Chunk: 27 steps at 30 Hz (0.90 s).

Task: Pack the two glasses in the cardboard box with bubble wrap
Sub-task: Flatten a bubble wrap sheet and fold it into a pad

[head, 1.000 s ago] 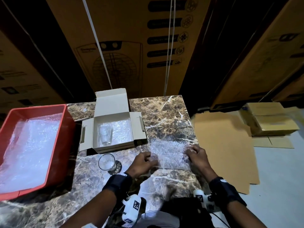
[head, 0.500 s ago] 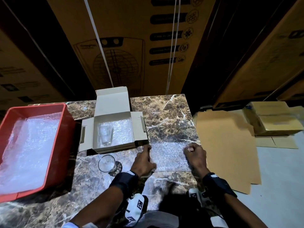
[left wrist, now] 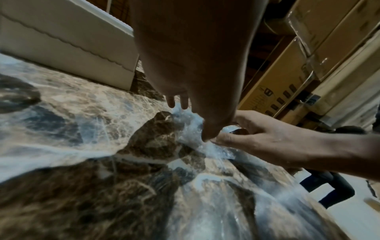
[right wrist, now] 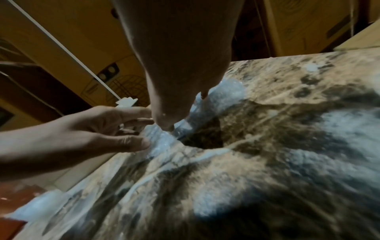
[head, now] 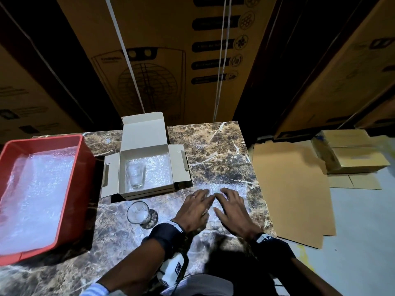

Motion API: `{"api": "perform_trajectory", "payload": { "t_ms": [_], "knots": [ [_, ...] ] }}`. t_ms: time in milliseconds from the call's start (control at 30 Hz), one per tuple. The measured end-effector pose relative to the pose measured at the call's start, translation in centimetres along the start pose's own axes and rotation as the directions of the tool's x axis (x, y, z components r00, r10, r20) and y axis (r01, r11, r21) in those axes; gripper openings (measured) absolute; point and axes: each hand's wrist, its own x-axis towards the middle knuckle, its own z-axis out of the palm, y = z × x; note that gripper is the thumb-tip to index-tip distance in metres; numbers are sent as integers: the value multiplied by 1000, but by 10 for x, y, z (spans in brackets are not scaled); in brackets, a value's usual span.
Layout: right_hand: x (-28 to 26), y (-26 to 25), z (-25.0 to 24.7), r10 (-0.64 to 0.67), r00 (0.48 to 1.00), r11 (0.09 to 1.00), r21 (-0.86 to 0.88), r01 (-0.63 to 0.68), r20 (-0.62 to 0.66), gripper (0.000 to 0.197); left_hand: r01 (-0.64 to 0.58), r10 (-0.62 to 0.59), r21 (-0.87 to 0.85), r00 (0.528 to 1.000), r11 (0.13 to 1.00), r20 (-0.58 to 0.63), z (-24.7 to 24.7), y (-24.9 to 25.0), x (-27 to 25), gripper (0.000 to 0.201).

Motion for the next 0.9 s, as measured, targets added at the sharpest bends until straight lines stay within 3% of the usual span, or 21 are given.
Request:
{"api": "perform_trajectory", "payload": {
  "t_ms": [133,267,467,600,700,767,900],
  "knots": [
    [-6,12,0,5,1000,1000,10,-5,-5,47,44,-54,129,996,991,73,7,-8,-11,76],
    [-11,30,-11,95,994,995,34,-93,-51,50,89,-99,115,992,989,84,6,-20,-19,87],
    [-19,49,-25,240,970,964,125,-236,-19,68,106,-114,104,991,989,72,-1,-19,-23,98],
    [-27,36,-41,65,998,993,96,-65,6,60,97,-96,94,995,991,-9,2,-12,-25,100],
    [-34,26,-38,-73,987,997,32,70,143,47,57,-51,118,997,991,-58,5,-6,-25,86],
    [-38,20,-32,-136,980,990,-10,139,146,34,41,-32,121,997,992,-73,7,-3,-23,75],
    [-38,13,-25,-157,980,981,-90,169,124,25,12,-5,108,998,994,-67,11,0,-23,58]
  ]
}}
